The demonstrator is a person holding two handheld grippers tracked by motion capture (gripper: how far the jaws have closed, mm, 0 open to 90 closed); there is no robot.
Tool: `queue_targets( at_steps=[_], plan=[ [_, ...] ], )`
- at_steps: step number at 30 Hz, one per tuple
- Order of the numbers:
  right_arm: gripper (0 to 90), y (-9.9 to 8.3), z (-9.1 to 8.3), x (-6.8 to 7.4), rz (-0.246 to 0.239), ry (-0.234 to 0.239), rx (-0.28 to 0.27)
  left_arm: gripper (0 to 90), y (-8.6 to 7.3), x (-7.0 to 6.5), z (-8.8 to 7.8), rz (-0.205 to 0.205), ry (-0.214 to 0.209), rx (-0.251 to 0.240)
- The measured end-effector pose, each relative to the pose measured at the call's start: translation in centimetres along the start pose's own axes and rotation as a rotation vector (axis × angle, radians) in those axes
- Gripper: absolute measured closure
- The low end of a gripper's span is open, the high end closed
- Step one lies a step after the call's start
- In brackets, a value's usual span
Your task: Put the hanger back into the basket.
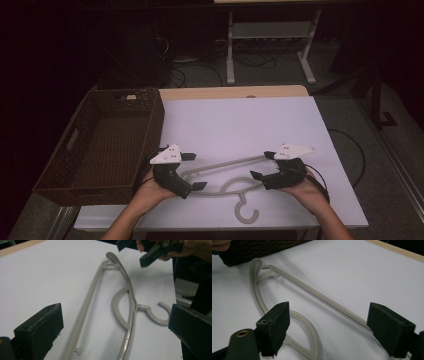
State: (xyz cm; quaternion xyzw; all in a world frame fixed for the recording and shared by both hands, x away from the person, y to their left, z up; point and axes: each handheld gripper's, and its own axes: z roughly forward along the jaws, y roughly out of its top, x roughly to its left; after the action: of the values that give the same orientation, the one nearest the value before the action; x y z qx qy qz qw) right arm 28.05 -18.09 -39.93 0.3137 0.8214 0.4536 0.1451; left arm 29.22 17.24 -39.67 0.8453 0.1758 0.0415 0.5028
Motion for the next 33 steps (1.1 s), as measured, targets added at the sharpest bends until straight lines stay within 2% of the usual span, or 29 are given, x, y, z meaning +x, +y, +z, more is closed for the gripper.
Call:
queue_targets(
  at_steps=[5,8,10,12,14,17,23,28,33],
  plan=[
    [17.5,-1.4,-1.9,-0.3,0.033,-0.031,-0.022,0.8,-0.3,-0.4,1.4,0.036,-0.039,0.075],
    [17.7,-2.0,-2.5,-0.4,0.050,-0.043,-0.020,8.0,-0.5,-0.8,2.6,0.077,-0.056,0.131],
    [17.8,-2.3,-2.7,-0.5,0.049,-0.046,-0.021,17.0,-0.7,-1.0,3.4,0.106,-0.087,0.169],
    [18.0,-2.2,-2.8,-0.7,0.059,-0.056,-0.019,22.2,-0.9,-1.2,4.2,0.122,-0.107,0.203],
    [18.3,-2.3,-2.7,-0.9,0.056,-0.058,-0.025,29.3,-1.1,-1.4,4.9,0.125,-0.109,0.225],
    [18.7,-2.4,-2.8,-1.0,0.065,-0.059,-0.023,40.3,-1.3,-1.4,5.4,0.152,-0.118,0.266],
    [19.4,-2.5,-2.7,-1.1,0.068,-0.064,-0.017,61.3,-1.5,-1.7,6.0,0.195,-0.138,0.311],
    [19.8,-2.5,-2.7,-1.1,0.068,-0.067,-0.017,70.1,-1.8,-1.8,6.5,0.210,-0.143,0.345],
    [20.1,-2.5,-2.6,-1.2,0.072,-0.068,-0.018,76.3,-1.8,-1.9,6.7,0.235,-0.141,0.337]
  ],
)
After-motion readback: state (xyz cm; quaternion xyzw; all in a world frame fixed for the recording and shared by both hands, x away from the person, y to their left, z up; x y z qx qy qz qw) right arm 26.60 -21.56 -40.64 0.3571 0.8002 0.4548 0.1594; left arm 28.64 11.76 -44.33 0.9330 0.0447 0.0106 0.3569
